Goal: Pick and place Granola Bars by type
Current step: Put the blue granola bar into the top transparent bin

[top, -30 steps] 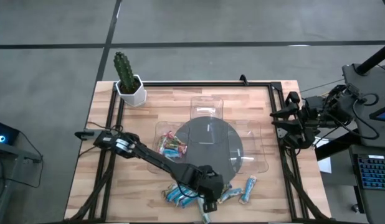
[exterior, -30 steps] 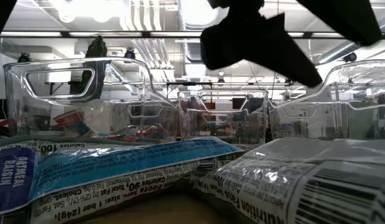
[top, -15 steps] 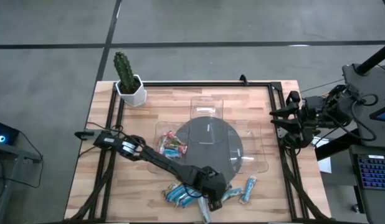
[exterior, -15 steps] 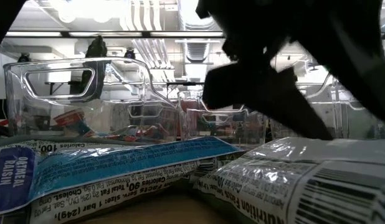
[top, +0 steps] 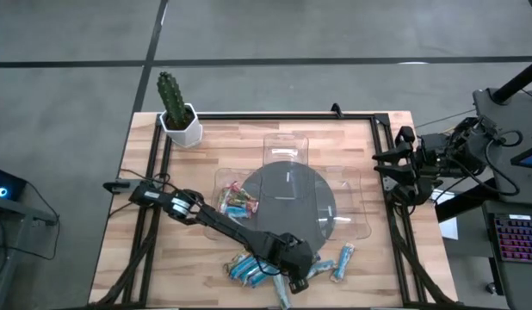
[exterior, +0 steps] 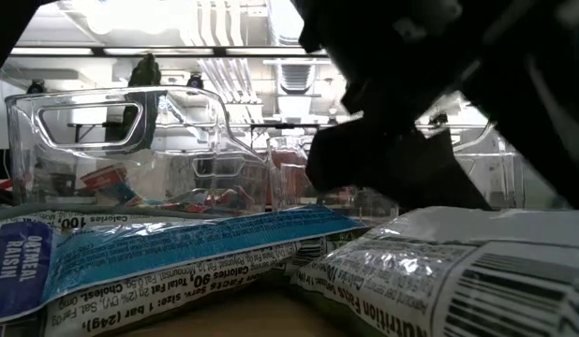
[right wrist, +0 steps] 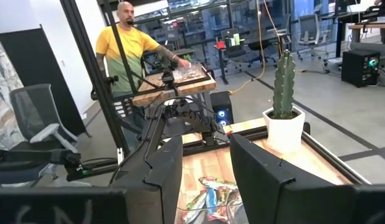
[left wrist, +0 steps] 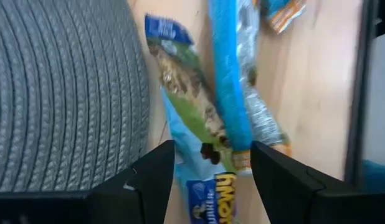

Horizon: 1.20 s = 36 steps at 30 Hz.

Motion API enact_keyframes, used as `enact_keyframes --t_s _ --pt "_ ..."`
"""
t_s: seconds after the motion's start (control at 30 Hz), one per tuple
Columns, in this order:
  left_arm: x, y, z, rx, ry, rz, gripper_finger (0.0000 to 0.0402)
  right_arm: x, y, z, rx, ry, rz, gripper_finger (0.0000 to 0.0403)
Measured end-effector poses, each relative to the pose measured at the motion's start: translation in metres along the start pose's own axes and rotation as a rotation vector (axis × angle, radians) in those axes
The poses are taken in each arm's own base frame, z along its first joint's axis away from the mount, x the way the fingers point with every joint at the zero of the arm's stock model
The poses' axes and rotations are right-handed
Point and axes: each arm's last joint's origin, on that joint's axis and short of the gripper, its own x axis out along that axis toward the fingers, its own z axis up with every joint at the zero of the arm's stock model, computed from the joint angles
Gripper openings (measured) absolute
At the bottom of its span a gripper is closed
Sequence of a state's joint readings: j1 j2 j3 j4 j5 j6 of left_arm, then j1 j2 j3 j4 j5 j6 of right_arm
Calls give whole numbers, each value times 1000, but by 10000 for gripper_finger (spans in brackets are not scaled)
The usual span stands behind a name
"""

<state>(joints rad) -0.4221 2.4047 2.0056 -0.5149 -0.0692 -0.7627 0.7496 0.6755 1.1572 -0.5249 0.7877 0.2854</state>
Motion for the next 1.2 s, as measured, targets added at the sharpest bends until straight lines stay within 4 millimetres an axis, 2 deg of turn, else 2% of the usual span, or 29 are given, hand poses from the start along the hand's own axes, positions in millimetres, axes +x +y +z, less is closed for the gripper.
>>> enact_keyframes --t_s 0.17,0.27,0.6,0.73,0.9,1.07,1.2 --pt "8 2 -3 -17 8 9 189 0 0 0 -1 2 -1 127" --pt "8 3 -3 -22 8 15 171 0 0 0 0 3 -1 127" --pt "8 0 -1 -5 11 -30 17 0 0 0 -5 2 0 127" --pt "3 -4 6 6 -4 -46 4 0 0 0 -6 3 0 127" --pt "-28 -14 25 46 -15 -21 1 0 0 0 -7 3 1 127" --pt "-74 -22 46 127 -15 69 1 0 0 -1 -9 5 0 127" --pt "-115 -18 56 140 -74 85 1 0 0 -2 -14 15 -3 127"
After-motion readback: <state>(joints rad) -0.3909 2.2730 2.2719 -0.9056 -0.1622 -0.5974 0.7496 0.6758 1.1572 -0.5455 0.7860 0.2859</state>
